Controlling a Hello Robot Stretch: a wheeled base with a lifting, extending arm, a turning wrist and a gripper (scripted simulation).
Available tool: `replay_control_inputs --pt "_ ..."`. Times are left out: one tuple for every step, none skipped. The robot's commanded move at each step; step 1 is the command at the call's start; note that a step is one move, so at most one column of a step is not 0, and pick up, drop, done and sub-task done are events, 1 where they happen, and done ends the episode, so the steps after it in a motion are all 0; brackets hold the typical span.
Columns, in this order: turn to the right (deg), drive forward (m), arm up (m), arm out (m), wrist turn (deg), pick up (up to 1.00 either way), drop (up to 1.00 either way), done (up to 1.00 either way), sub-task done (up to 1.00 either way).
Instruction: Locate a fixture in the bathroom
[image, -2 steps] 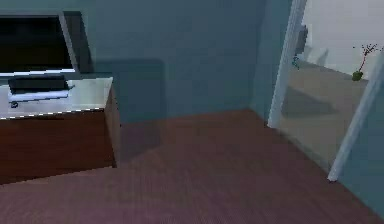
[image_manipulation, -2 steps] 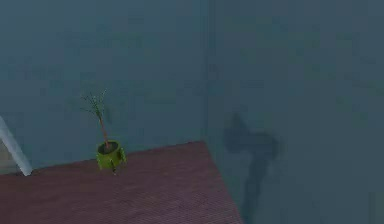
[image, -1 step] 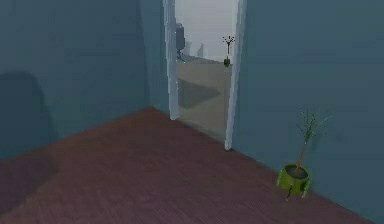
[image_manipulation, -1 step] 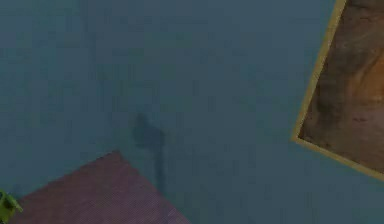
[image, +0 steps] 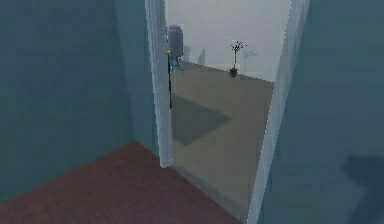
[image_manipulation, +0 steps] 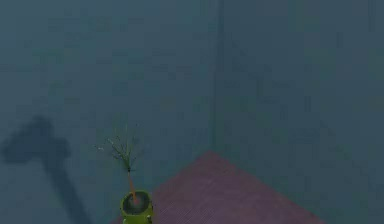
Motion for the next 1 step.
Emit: replay_control_inputs --pt "0.0 1.00 0.00 0.00 0.0 0.00 0.00 0.00 0.00"
